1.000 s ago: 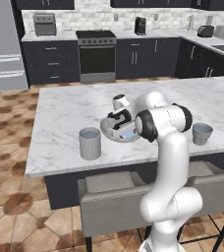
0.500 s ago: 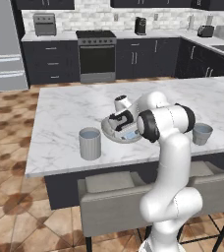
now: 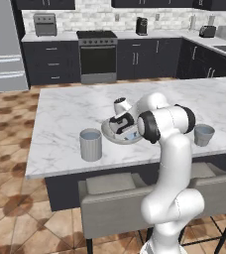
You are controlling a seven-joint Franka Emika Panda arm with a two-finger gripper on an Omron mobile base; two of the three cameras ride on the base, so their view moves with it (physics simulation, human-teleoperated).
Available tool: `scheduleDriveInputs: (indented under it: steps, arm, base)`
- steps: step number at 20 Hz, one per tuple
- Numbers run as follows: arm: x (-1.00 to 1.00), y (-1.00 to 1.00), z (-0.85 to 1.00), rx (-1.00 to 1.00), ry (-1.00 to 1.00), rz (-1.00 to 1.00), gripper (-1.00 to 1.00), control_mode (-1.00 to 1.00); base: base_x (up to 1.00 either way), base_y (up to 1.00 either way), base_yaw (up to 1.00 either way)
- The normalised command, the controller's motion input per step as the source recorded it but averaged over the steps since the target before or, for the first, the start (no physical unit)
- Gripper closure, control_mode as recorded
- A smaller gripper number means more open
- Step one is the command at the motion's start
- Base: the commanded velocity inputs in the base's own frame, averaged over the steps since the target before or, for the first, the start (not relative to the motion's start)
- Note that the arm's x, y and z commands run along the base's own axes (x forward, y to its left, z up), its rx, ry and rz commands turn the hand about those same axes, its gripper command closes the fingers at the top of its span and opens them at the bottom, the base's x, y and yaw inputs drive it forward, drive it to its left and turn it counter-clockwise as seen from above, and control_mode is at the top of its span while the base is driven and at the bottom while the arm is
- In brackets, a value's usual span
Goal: There are four ice cubes in the ice bowl. Place two ice cubes in each glass of water.
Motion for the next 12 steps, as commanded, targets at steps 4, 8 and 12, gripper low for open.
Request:
scheduleDriveInputs:
  steps: [4,8,12]
  arm:
    - [-0.23,0.00,0.01,0.00,-0.07,0.00,1.00,-1.00]
    - [-0.32,0.00,0.59,0.00,-0.13,0.00,1.00,-1.00]
    - [-0.16,0.00,0.98,0.04,-0.16,-0.04,1.00,-1.00]
  base:
    - [0.00,0.00,0.00]
    - [0.00,0.00,0.00]
    - [0.00,0.00,0.00]
